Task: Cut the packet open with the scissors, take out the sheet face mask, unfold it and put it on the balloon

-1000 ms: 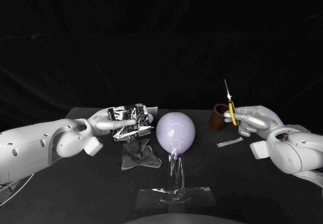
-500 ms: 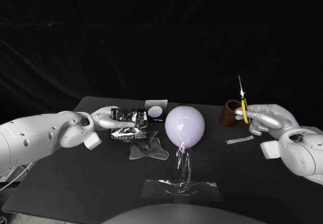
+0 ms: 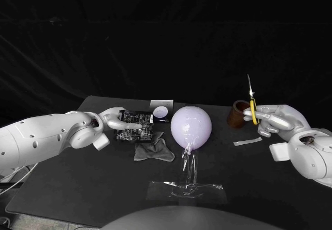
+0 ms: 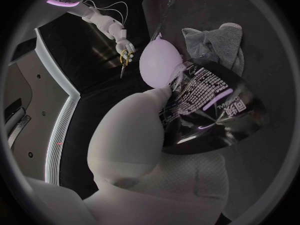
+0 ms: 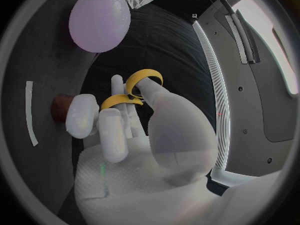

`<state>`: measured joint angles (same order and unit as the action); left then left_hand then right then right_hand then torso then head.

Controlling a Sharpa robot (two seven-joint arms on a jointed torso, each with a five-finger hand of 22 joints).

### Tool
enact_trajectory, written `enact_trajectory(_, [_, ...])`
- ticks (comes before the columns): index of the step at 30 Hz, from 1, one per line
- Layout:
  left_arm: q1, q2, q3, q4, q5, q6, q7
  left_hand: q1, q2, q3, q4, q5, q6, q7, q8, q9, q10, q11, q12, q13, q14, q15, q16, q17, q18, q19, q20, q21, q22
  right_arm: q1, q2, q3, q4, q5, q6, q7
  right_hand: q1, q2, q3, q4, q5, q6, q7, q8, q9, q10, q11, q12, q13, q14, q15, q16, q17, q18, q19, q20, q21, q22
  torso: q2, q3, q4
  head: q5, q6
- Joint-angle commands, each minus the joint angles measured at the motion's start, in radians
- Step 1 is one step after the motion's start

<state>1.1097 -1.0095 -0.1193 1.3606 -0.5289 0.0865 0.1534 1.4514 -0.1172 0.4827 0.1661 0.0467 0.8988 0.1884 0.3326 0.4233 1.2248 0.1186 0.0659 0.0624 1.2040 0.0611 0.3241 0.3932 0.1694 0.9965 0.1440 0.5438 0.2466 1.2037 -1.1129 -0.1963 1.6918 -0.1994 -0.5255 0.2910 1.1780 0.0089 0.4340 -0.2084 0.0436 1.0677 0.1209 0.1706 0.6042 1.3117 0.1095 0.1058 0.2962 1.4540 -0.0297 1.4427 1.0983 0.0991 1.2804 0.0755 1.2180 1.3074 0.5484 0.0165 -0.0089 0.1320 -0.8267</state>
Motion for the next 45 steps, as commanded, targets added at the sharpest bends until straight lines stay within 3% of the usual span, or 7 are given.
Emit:
enact_trajectory(1, [0.0, 0.004, 0.0, 0.012, -0.063, -0.072, -0.081, -0.013, -0.018, -0.013, 0.004, 0.002, -0.017, 0.007, -0.013, -0.012, -0.018, 0.008, -0.004, 0.0, -0.017, 0.005, -0.004, 0.003, -0.007, -0.016, 0.003, -0.011, -0.006, 0.0, 0.001, 0.001, 0.003, -0.012, 0.011, 0.021, 0.001, 0.012, 0.296, -0.071, 0.006, -0.001, -0.007, 0.006, 0.001, 0.145, -0.079, 0.002, 0.001, 0.002, -0.007, 0.005, 0.001, -0.002, 0.008, -0.002, 0.005, 0.071, 0.0, -0.0004, 0.002, -0.003, -0.004])
enact_trajectory(14, [0.0, 0.009, 0.0, 0.02, -0.188, -0.095, -0.175, -0.03, -0.082, -0.062, 0.032, 0.001, -0.041, 0.03, -0.055, -0.046, -0.106, 0.039, 0.004, 0.004, -0.151, 0.046, -0.014, 0.008, -0.011, -0.098, 0.054, -0.09, -0.051, 0.0, 0.001, 0.001, 0.004, -0.012, 0.011, 0.023, 0.001, 0.012, 0.296, -0.071, 0.006, -0.001, -0.007, 0.006, 0.001, 0.145, -0.079, 0.002, 0.001, 0.002, -0.007, 0.005, 0.001, -0.002, 0.008, -0.002, 0.005, 0.071, 0.0, -0.001, 0.0019, -0.003, -0.013])
enact_trajectory(16, [0.0, 0.009, 0.0, 0.018, -0.206, -0.103, -0.182, -0.025, -0.094, -0.089, 0.041, 0.001, -0.05, 0.037, -0.065, -0.056, -0.141, 0.05, 0.004, 0.003, -0.223, 0.065, -0.034, -0.003, -0.022, -0.164, 0.087, -0.151, -0.085, 0.0, 0.002, 0.001, 0.003, -0.012, 0.012, 0.023, 0.001, 0.012, 0.296, -0.071, 0.006, -0.001, -0.007, 0.006, 0.001, 0.145, -0.079, 0.002, 0.001, 0.002, -0.007, 0.005, 0.001, -0.002, 0.008, -0.002, 0.005, 0.071, 0.0, -0.0009, 0.0019, -0.002, -0.015])
enact_trajectory(20, [0.0, 0.008, 0.0, 0.008, -0.225, -0.142, -0.175, -0.015, -0.098, -0.115, 0.048, 0.001, -0.064, 0.043, -0.073, -0.065, -0.18, 0.062, 0.002, 0.002, -0.287, 0.083, -0.056, -0.018, -0.041, -0.249, 0.122, -0.218, -0.12, 0.0, 0.002, 0.001, 0.003, -0.012, 0.012, 0.024, 0.0, 0.011, 0.298, -0.07, 0.006, -0.002, -0.006, 0.006, 0.002, 0.145, -0.079, 0.002, 0.002, 0.002, -0.007, 0.005, 0.0, -0.002, 0.008, -0.002, 0.006, 0.072, -0.001, -0.0007, 0.0011, -0.001, -0.017])
enact_trajectory(27, [0.0, 0.006, 0.003, -0.021, -0.216, -0.182, -0.123, 0.002, -0.109, -0.164, 0.048, 0.003, -0.094, 0.052, -0.084, -0.075, -0.223, 0.078, 0.004, 0.003, -0.383, 0.108, -0.095, -0.044, -0.046, -0.3, 0.144, -0.265, -0.147, 0.0, 0.001, 0.001, 0.003, -0.012, 0.013, 0.023, 0.0, 0.011, 0.298, -0.07, 0.006, -0.002, -0.006, 0.006, 0.003, 0.145, -0.079, 0.002, 0.002, 0.002, -0.007, 0.005, 0.001, -0.002, 0.008, -0.002, 0.006, 0.072, -0.001, -0.0013, 0.0014, -0.003, -0.016])
enact_trajectory(41, [0.004, 0.012, 0.02, -0.065, -0.133, -0.084, -0.057, 0.065, -0.075, -0.359, 0.055, 0.001, -0.149, 0.04, -0.087, -0.093, -0.316, 0.107, 0.017, 0.005, -0.511, 0.147, -0.134, -0.088, -0.098, -0.476, 0.146, -0.367, -0.19, 0.0, 0.004, 0.001, -0.002, -0.012, 0.015, 0.023, 0.0, 0.011, 0.299, -0.07, 0.006, -0.003, -0.006, 0.006, 0.003, 0.145, -0.079, 0.002, 0.003, 0.002, -0.007, 0.004, -0.001, -0.002, 0.007, -0.002, 0.004, 0.071, -0.001, -0.0008, 0.0011, -0.006, -0.02])
enact_trajectory(45, [0.004, 0.017, 0.022, -0.075, -0.138, -0.077, -0.054, 0.084, -0.06, -0.4, 0.061, 0.001, -0.152, 0.038, -0.082, -0.096, -0.323, 0.109, 0.023, 0.005, -0.519, 0.149, -0.133, -0.094, -0.101, -0.481, 0.146, -0.373, -0.19, 0.0, 0.003, 0.001, -0.001, -0.012, 0.015, 0.023, 0.0, 0.011, 0.299, -0.07, 0.006, -0.003, -0.006, 0.006, 0.003, 0.145, -0.079, 0.002, 0.003, 0.002, -0.007, 0.004, -0.001, -0.002, 0.007, -0.002, 0.004, 0.071, -0.001, -0.0009, -0.0002, -0.006, -0.023])
